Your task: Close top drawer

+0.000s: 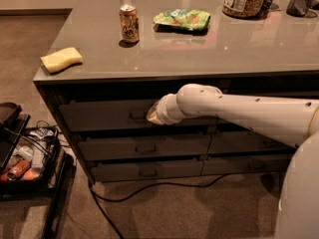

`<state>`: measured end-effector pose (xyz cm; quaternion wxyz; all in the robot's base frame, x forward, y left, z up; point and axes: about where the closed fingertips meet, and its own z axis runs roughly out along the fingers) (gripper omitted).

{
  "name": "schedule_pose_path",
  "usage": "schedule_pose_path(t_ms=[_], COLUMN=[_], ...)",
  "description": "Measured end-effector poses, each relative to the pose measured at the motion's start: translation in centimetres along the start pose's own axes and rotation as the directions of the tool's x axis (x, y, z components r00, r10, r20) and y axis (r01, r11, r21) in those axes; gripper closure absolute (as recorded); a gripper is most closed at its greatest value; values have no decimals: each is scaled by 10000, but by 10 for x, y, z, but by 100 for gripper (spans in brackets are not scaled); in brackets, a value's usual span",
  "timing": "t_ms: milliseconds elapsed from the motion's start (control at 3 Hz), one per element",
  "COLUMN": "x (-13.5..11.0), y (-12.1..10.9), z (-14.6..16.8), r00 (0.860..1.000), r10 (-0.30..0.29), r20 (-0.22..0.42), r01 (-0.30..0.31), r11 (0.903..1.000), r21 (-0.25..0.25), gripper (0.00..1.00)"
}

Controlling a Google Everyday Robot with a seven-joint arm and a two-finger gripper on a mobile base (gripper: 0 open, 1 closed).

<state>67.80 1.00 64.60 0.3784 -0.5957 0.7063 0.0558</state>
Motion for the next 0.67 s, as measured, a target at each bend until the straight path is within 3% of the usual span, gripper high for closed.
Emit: schedule_pose_path(t_ms=[333,667], x=[0,0], y=[0,0], z=[0,0], r00=[10000,10000], r10=[0,0], r20=[0,0], r01=[0,0], r11=[10000,10000], r21=[-1,-1], gripper=[13,0])
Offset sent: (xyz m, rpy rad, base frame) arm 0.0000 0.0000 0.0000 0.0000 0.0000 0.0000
